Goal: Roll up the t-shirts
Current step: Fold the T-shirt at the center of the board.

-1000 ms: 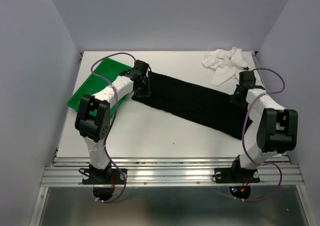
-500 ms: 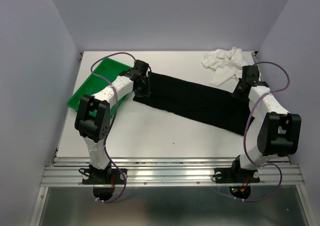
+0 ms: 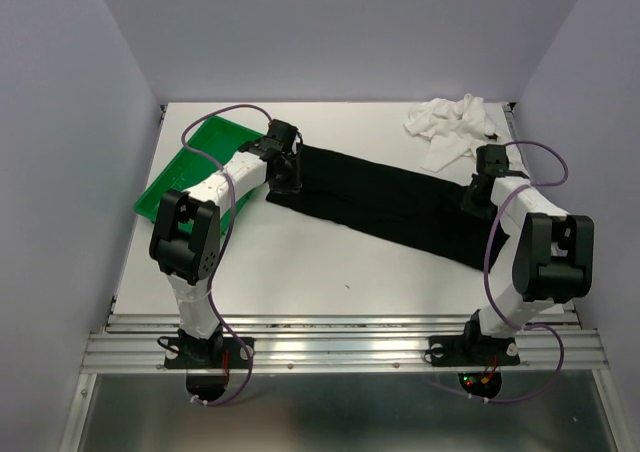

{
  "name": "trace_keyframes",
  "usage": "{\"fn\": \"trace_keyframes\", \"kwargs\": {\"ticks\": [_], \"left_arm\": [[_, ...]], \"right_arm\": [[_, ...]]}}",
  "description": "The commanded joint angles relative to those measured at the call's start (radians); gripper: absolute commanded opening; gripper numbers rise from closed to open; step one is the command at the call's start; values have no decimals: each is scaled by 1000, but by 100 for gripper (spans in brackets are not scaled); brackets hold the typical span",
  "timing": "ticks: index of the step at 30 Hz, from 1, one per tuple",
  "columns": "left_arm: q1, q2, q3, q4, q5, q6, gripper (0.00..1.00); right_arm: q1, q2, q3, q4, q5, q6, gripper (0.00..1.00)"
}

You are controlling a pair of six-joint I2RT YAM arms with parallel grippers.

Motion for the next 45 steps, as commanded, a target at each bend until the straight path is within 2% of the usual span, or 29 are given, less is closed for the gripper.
{"fn": "trace_keyframes", "kwargs": {"ticks": [1,4,13,14,15,16,18,21,23,27,31,35,45], "left_arm": [[-4,-49,-15,11,5,5,36],[-4,-48,-15,12,5,5,36],[-6,-43,-12,9,5,5,36],[-4,-43,-12,9,3,7,36],[-6,-43,-10,11,6,7,36],[-6,-43,-10,11,5,7,36],[-6,-43,-10,11,6,5,36],[-6,-44,-10,9,10,5,36],[-6,-49,-10,9,6,7,36],[-6,-51,-12,6,6,8,36],[-7,-52,-7,5,6,10,36],[-9,-55,-9,3,5,10,36],[-9,-60,-19,6,2,8,36]], "right_arm": [[-9,3,13,16,17,-2,17],[-9,2,22,16,16,0,4],[-9,-73,19,7,17,20,5],[-9,-79,17,1,12,21,7],[-9,-85,13,-2,9,21,22],[-9,-92,10,-4,8,21,27],[-9,-92,-6,-4,8,23,34],[-9,-89,-23,-4,6,24,34],[-9,-89,-36,5,2,26,33],[-9,-87,-38,12,-6,24,16],[-9,-86,-27,10,-3,23,18],[-9,-82,-17,10,-4,20,1],[-9,-150,20,10,-1,23,1]]}}
